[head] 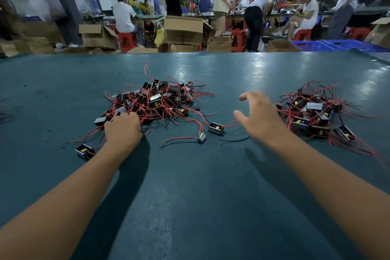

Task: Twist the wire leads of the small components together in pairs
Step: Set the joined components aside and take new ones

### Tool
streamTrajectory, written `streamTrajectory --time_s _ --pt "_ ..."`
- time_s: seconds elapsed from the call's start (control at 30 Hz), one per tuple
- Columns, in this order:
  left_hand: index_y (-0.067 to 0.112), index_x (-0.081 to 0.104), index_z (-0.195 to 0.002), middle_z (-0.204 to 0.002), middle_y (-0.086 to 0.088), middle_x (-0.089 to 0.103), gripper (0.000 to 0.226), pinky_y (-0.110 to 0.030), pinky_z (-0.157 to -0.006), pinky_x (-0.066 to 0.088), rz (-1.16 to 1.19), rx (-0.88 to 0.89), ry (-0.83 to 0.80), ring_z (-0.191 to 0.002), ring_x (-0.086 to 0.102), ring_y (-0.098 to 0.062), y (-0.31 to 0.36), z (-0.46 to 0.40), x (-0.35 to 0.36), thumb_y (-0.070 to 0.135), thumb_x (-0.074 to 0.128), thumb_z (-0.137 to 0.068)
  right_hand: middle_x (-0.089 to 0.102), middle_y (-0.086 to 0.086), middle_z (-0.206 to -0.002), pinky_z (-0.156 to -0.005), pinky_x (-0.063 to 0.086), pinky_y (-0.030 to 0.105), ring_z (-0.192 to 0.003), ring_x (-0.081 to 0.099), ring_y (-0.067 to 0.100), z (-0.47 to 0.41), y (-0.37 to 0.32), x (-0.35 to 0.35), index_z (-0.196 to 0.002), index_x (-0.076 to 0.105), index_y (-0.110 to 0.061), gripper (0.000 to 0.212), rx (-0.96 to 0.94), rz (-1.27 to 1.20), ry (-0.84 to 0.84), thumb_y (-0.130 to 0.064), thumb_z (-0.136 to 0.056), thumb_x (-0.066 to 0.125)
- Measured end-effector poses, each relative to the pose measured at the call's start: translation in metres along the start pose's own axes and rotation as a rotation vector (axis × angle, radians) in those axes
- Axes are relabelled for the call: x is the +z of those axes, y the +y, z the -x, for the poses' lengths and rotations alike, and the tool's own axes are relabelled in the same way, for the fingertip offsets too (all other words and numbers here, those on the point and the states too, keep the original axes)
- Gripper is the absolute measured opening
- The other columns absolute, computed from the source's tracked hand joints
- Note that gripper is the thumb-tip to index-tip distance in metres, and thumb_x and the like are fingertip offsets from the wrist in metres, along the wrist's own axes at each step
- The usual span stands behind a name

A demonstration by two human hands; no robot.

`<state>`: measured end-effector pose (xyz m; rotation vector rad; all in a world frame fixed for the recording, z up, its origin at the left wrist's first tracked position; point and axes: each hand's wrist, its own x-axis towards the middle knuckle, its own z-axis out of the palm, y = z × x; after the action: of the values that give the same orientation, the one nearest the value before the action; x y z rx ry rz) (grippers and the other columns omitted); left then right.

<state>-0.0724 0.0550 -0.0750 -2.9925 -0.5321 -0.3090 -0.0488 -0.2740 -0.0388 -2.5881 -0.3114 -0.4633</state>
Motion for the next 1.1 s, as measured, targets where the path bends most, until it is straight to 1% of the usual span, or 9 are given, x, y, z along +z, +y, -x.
streamTrajectory --time_s 0.17,0.3,0.5,0.6,0.7,0.8,0.9,1.0,1.1 --pt "0.009 0.039 -0.099 -0.089 -0.011 0.058 0.035 -0.041 -0.07 0.045 0.177 -0.043 -0.028 -0.086 0.058 -0.035 0.002 0.007 -0.008 0.024 0.069 -0.09 0.05 0.004 -0.134 -0.108 0.031 0.039 -0.127 0.044 0.022 0.025 -0.007 0.013 -0.13 0.052 -0.016 0.041 -0.049 -0.038 -0.078 -0.031 -0.093 0.061" --pt "0.009 0.046 -0.116 -0.108 -0.012 0.06 0.058 -0.044 -0.083 0.049 0.338 -0.038 -0.24 -0.097 0.057 -0.031 0.002 0.018 -0.035 0.03 0.084 -0.078 0.05 0.003 -0.134 -0.11 0.031 0.04 -0.128 0.044 0.021 0.043 -0.011 0.018 -0.13 0.052 -0.016 0.04 -0.057 -0.095 -0.139 -0.029 -0.094 0.061" --pt "0.009 0.058 -0.102 -0.093 -0.008 0.066 0.03 -0.04 -0.074 0.049 0.288 0.045 0.016 -0.087 0.059 -0.03 0.003 0.062 -0.046 0.03 0.073 -0.087 0.054 -0.001 -0.129 -0.108 0.036 0.039 -0.124 0.047 0.016 0.064 -0.023 0.026 -0.129 0.053 -0.017 0.039 -0.163 -0.235 -0.175 -0.03 -0.093 0.062" --pt "0.009 0.064 -0.096 -0.083 -0.008 0.072 0.022 -0.039 -0.072 0.057 0.689 0.117 -0.144 -0.074 0.069 -0.024 0.012 0.065 -0.044 0.031 0.061 -0.098 0.055 -0.005 -0.128 -0.108 0.036 0.037 -0.123 0.048 0.012 0.073 -0.029 0.035 -0.127 0.054 -0.019 0.035 -0.221 -0.277 -0.194 -0.029 -0.094 0.062" --pt "-0.001 0.063 -0.104 -0.088 -0.019 0.072 0.027 -0.03 -0.061 0.057 1.451 -0.077 -0.455 -0.062 0.066 -0.019 0.023 0.063 -0.045 0.021 0.048 -0.105 0.057 -0.01 -0.125 -0.108 0.036 0.035 -0.121 0.048 0.008 0.084 -0.03 0.042 -0.126 0.056 -0.02 0.032 -0.225 -0.347 -0.174 -0.027 -0.095 0.06" --pt "0.0 0.06 -0.116 -0.073 -0.007 0.062 0.037 -0.023 -0.049 0.048 1.802 -0.197 -0.684 -0.055 0.053 -0.013 0.027 0.064 -0.038 0.027 0.038 -0.106 0.059 -0.009 -0.121 -0.106 0.037 0.033 -0.118 0.05 0.008 0.089 -0.026 0.046 -0.124 0.058 -0.02 0.029 -0.198 -0.379 -0.147 -0.025 -0.096 0.059" --pt "0.003 0.062 -0.108 -0.07 -0.003 0.051 0.037 -0.021 -0.043 0.04 1.818 -0.205 -0.779 -0.052 0.044 -0.012 0.036 0.07 -0.03 0.036 0.046 -0.102 0.062 -0.008 -0.117 -0.104 0.038 0.03 -0.114 0.053 0.009 0.086 -0.023 0.044 -0.121 0.06 -0.018 0.025 -0.163 -0.377 -0.116 -0.02 -0.096 0.058" --pt "0.006 0.058 -0.095 -0.073 -0.008 0.059 0.018 -0.02 -0.043 0.041 1.735 -0.137 -0.667 -0.05 0.049 -0.013 0.045 0.075 -0.024 0.022 0.052 -0.101 0.064 -0.007 -0.114 -0.102 0.039 0.03 -0.112 0.055 0.012 0.084 -0.021 0.043 -0.118 0.062 -0.016 0.023 -0.146 -0.366 -0.1 -0.018 -0.096 0.058" --pt "0.003 0.068 -0.088 -0.071 -0.005 0.062 0.027 -0.019 -0.046 0.039 1.494 0.023 -0.576 -0.053 0.05 -0.012 0.048 0.079 -0.018 0.019 0.052 -0.102 0.063 -0.009 -0.111 -0.101 0.04 0.032 -0.11 0.055 0.012 0.086 -0.018 0.049 -0.117 0.061 -0.018 0.022 -0.148 -0.36 -0.113 -0.018 -0.095 0.058"
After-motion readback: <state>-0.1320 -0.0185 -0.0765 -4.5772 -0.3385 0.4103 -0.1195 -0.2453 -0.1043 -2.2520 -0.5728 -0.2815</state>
